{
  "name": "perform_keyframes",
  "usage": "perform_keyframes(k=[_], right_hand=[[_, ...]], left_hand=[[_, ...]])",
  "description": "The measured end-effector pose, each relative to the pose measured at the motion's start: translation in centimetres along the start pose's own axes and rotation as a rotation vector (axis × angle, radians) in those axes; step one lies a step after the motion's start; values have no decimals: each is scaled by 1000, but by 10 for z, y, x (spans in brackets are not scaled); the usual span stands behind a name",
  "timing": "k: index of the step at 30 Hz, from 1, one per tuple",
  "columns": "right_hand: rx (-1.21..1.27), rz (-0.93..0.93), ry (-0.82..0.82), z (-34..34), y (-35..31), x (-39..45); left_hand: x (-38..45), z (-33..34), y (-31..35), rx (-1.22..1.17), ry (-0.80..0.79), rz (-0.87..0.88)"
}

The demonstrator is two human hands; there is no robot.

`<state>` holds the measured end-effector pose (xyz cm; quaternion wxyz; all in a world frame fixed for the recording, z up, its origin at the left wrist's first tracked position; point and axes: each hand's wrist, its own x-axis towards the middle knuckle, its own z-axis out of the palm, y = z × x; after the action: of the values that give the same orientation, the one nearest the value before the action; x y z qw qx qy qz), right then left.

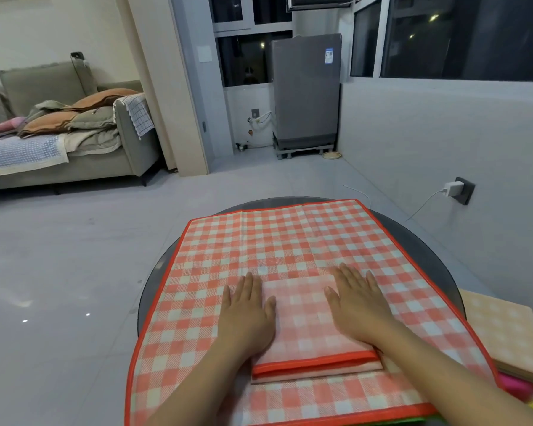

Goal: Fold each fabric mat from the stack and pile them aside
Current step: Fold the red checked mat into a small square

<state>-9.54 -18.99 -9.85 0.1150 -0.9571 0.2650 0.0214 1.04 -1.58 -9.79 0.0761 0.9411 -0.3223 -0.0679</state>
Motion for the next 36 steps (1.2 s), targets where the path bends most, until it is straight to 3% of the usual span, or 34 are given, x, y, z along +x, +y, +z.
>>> perform_keyframes(k=[5, 9, 13, 18, 22, 25, 36], right_hand=[[22, 10, -4, -2, 6, 2], [129, -2, 101, -8, 3, 7], [196, 7, 181, -22, 0, 19], [235, 13, 99, -27, 2, 32], [520, 25, 44, -32, 6, 31], [578, 22, 58, -37, 11, 25], [731, 5, 300, -103, 41, -34]], left_hand=[[2, -4, 1, -39, -2, -21], [11, -19, -4, -82, 99, -9], [28, -28, -7, -138, 74, -32], [38, -33, -8, -385, 21, -66], [38, -37, -9, -527, 4, -116], [33, -47, -9, -729, 16, -134], [-6, -104, 45, -897, 173, 41]])
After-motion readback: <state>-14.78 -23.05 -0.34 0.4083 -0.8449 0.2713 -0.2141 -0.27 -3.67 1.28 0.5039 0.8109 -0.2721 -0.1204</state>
